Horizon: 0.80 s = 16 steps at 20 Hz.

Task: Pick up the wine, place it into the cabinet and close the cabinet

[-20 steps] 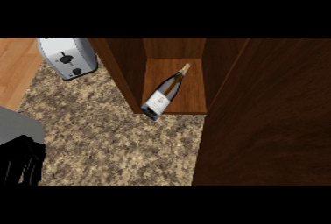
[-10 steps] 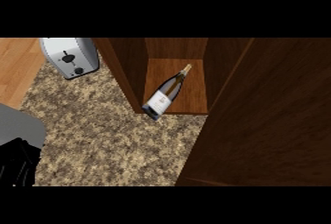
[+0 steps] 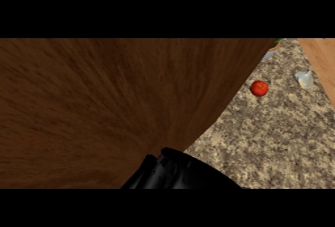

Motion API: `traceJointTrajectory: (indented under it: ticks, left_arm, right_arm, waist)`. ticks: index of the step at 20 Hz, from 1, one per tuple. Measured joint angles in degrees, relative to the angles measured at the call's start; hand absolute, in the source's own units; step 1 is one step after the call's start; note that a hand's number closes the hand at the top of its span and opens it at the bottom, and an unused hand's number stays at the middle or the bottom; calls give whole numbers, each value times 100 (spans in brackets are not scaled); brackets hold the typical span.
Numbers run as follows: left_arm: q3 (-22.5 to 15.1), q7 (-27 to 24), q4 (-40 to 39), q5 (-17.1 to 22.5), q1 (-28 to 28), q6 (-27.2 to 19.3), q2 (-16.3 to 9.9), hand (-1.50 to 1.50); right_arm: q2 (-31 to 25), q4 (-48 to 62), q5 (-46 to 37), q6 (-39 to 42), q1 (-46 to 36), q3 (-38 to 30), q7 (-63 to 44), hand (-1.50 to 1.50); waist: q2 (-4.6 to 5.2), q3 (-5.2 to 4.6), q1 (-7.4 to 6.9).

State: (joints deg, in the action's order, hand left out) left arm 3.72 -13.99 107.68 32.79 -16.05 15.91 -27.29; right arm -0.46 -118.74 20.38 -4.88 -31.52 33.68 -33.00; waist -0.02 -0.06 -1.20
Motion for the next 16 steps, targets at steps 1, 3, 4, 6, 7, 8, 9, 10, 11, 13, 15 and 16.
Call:
traceJointTrajectory:
  ticks: [1, 3, 4, 6, 7, 8, 9, 10, 11, 13, 15, 16]
  left_arm:
    - [-7, 31, 36, -25, -10, -6, 35, 150]
    - [72, 55, -19, -14, 48, 22, 50, 150]
    - [56, 43, -68, -72, 101, 30, 92, 150]
    - [89, -6, -137, -114, 89, 127, 134, 150]
    - [173, 10, -187, -73, 120, 183, 111, 150]
    - [204, 94, -103, -21, 83, 199, 100, 150]
    - [202, 115, -51, -49, 46, 197, 145, 150]
    - [238, 175, -55, -42, 84, 195, 139, 150]
    - [285, 150, -159, -60, 136, 248, 143, 150]
    - [288, 165, -146, -147, 159, 239, 207, 150]
    - [307, 140, -123, -189, 83, 301, 267, 150]
    - [348, 175, -94, -152, 77, 341, 259, 150]
  right_arm:
    - [8, 228, 75, -146, -233, -5, 86, 150]
    - [21, 668, 313, -415, -712, -91, 255, 150]
    - [25, 864, 415, -551, -945, -115, 340, 150]
    - [31, 1299, 615, -700, -1308, -222, 537, 150]
    - [34, 1443, 705, -775, -1426, -238, 614, 150]
    - [37, 1626, 791, -803, -1523, -294, 738, 150]
    - [40, 1814, 863, -797, -1608, -341, 849, 150]
    - [41, 2003, 936, -818, -1664, -353, 998, 150]
    - [42, 2154, 1022, -889, -1773, -367, 1063, 150]
    - [45, 2462, 1153, -852, -1842, -511, 1195, 150]
    - [47, 2796, 1223, -683, -1822, -687, 1354, 150]
    - [46, 2949, 1239, -638, -1778, -695, 1491, 150]
  waist:
    - [0, 2, 1]
    - [4, 1, -2]
    - [5, 2, 2]
    - [6, 2, 1]
    - [6, 2, 7]
    - [5, 2, 4]
    - [4, 3, 6]
    - [5, 3, 9]
    - [6, 4, 15]
    - [5, 2, 23]
    - [5, 3, 25]
    - [4, 3, 26]
